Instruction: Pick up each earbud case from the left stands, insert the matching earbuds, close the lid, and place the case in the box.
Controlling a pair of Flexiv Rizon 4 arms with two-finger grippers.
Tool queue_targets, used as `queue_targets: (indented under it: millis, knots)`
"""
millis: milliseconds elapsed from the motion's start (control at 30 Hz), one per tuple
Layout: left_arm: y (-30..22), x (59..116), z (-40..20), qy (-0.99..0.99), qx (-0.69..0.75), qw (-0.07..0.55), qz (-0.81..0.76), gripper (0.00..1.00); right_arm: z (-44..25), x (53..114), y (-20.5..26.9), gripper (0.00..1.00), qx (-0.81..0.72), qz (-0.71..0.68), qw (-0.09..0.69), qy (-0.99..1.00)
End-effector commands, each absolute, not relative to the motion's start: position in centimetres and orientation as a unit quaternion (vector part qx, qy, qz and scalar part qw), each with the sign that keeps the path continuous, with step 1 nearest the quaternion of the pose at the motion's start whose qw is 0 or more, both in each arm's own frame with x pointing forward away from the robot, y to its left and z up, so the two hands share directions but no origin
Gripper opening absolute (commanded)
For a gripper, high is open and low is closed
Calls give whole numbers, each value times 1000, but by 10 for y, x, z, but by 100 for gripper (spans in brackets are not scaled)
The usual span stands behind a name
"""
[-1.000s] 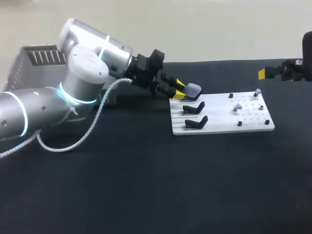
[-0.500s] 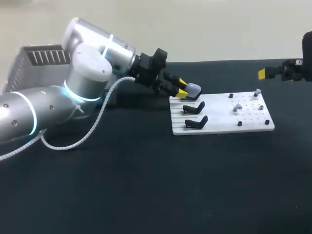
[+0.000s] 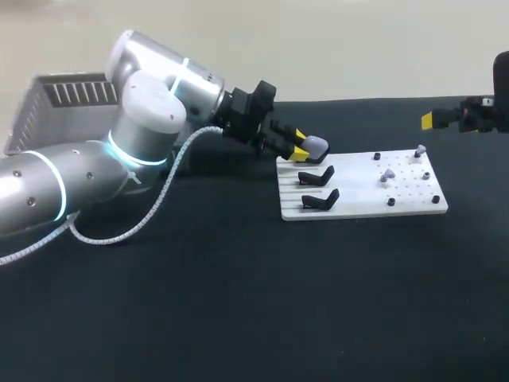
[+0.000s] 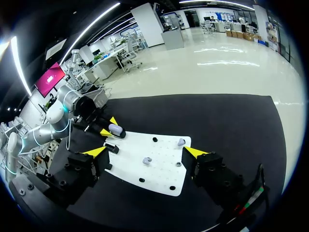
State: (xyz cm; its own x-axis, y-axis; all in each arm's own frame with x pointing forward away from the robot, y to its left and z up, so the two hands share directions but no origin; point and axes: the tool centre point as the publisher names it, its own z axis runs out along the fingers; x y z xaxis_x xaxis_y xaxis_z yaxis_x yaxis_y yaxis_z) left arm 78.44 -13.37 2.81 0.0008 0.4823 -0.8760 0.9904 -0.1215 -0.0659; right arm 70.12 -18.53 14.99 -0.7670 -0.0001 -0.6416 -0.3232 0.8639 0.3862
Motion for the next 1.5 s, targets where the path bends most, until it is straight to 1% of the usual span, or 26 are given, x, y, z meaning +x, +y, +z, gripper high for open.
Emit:
queue_targets:
  millis: [33, 233, 533, 567, 600, 700, 767, 800, 1000, 1333, 1500]
  knots:
    - [-136, 785, 28, 581, 634, 318, -400, 44, 150, 701, -186, 100, -90, 246, 330, 907]
    - [-139, 785, 27, 580, 635, 317, -400, 42, 150, 701, -186, 100, -90, 246, 330, 907]
    - [-140, 783, 26, 580, 634, 318, -400, 37, 150, 701, -186, 100, -90, 246, 330, 907]
    - [-140, 783, 26, 580, 634, 318, -400, 34, 150, 701, -186, 100, -90, 246, 330, 907]
    - [-140, 782, 26, 580, 635, 318, -400, 28, 150, 701, -186, 100, -90, 246, 330, 907]
    - [-140, 782, 25, 580, 635, 318, -400, 19, 150, 701, -186, 100, -90, 246, 330, 907]
    - [-141, 782, 25, 580, 635, 318, -399, 5, 150, 701, -186, 100, -90, 246, 330, 907]
    - [-142, 781, 25, 580, 635, 318, -399, 0, 150, 701, -186, 100, -90, 246, 330, 907]
    - [-142, 779, 27, 580, 637, 319, -395, 0, 150, 701, -186, 100, -90, 246, 330, 907]
    - [-137, 768, 45, 570, 635, 347, -389, 0, 150, 701, -186, 100, -90, 246, 330, 907]
    - [-131, 763, 55, 563, 621, 372, -400, 0, 150, 701, -186, 100, -90, 246, 330, 907]
